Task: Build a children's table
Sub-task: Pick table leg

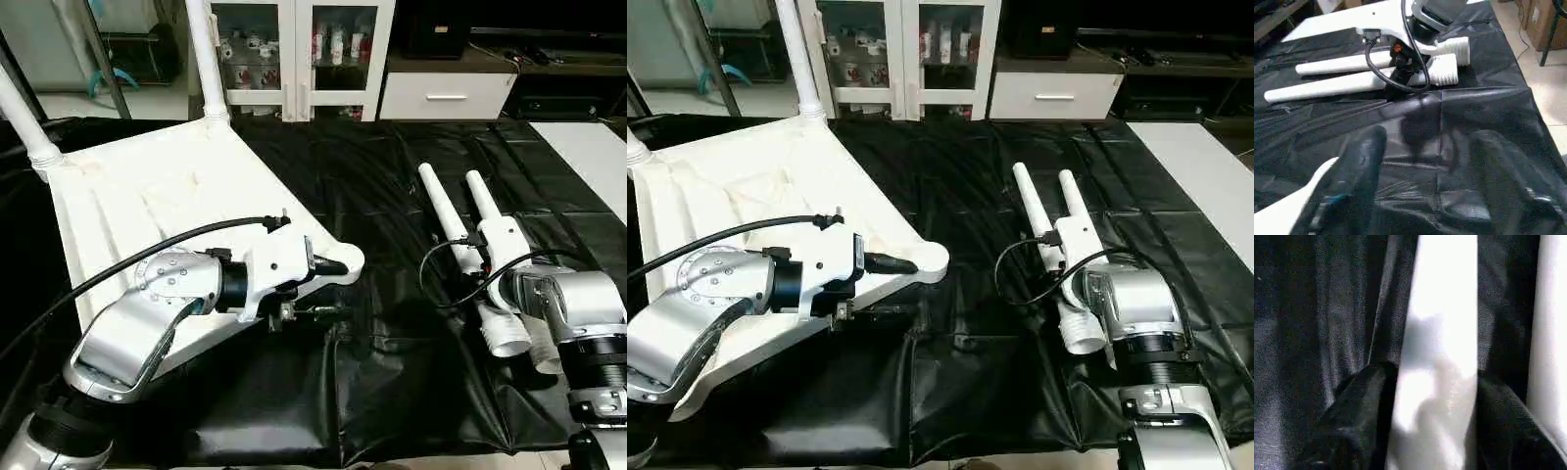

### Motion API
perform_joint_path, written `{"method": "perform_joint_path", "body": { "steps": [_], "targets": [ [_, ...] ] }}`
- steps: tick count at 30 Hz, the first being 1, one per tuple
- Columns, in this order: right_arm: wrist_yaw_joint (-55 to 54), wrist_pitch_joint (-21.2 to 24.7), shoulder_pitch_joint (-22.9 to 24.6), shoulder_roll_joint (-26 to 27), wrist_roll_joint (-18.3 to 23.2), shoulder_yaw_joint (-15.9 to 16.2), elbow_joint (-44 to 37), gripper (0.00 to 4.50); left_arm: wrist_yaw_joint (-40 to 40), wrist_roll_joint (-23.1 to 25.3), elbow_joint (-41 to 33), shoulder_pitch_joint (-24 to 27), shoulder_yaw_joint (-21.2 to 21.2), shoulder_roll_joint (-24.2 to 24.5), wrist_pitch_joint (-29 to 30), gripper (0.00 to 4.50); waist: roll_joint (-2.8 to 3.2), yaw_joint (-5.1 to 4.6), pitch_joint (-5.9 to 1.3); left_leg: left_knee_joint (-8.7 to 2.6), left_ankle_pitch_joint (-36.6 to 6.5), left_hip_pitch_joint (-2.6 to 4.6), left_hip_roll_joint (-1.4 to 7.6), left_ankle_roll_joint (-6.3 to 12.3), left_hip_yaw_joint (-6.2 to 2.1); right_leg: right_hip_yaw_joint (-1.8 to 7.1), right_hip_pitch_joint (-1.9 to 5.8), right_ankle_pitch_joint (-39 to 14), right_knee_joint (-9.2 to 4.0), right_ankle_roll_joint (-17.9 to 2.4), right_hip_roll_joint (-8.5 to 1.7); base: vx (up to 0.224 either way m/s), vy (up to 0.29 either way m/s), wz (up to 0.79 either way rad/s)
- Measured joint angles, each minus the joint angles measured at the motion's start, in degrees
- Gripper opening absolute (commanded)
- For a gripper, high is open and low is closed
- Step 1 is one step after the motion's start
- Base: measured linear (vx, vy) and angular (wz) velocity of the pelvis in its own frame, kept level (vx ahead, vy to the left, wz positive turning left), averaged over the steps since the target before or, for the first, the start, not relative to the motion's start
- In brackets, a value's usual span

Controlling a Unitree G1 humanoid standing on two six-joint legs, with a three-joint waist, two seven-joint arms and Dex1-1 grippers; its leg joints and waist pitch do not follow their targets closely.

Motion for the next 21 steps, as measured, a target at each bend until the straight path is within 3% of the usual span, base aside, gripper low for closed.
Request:
{"method": "perform_joint_path", "body": {
  "steps": [6, 12, 16, 19, 21],
  "targets": [
    [-0.80, 0.32, -0.04, 1.41, 1.30, -2.12, -0.25, 2.04, 2.49, 0.84, 2.74, -2.06, 1.91, -0.07, -1.58, 3.76, 0.01, -0.03, 0.00, 0.01, 0.02, 0.05, 0.00, -0.04, 0.00, 0.01, 0.00, -0.08, 0.04, 0.13, 0.00, 0.000, 0.000, 0.00],
    [-0.86, 0.98, -0.04, 3.37, 3.10, -3.90, -3.33, 1.81, 5.23, -0.60, 4.90, -3.34, 4.88, -2.12, -1.47, 3.76, 0.01, 0.02, 0.00, 0.00, 0.02, -0.07, 0.00, -0.04, 0.00, 0.01, -0.13, 0.08, 0.06, -0.14, 0.00, 0.000, 0.000, 0.00],
    [1.29, -0.81, -0.91, 4.42, 6.14, -5.14, -9.88, 1.80, 12.07, -2.01, 7.49, -5.60, 8.97, -6.74, 1.14, 3.76, -0.21, 0.08, 0.08, 0.03, 0.04, -0.18, 0.02, -0.04, 0.03, 0.02, -0.26, 0.10, 0.11, -0.16, 0.00, 0.000, 0.000, 0.00],
    [4.04, -5.90, -1.12, 5.12, 7.40, -5.04, -15.08, 1.80, 20.58, -5.33, 10.81, -10.38, 14.72, -14.65, 8.05, 3.76, -0.37, 0.35, 0.15, 0.13, 0.04, -0.34, 0.03, -0.04, 0.03, 0.02, -0.33, 0.11, 0.12, -0.17, 0.00, 0.000, 0.000, 0.00],
    [5.88, -9.18, -1.28, 5.92, 8.28, -3.14, -18.79, 1.80, 25.34, -8.58, 12.97, -14.10, 18.45, -19.40, 11.84, 3.76, -0.55, 0.64, 0.15, 0.19, 0.04, -0.53, 0.05, -0.02, 0.03, 0.01, -0.47, 0.14, 0.12, -0.20, 0.00, 0.000, 0.000, 0.00]
  ]
}}
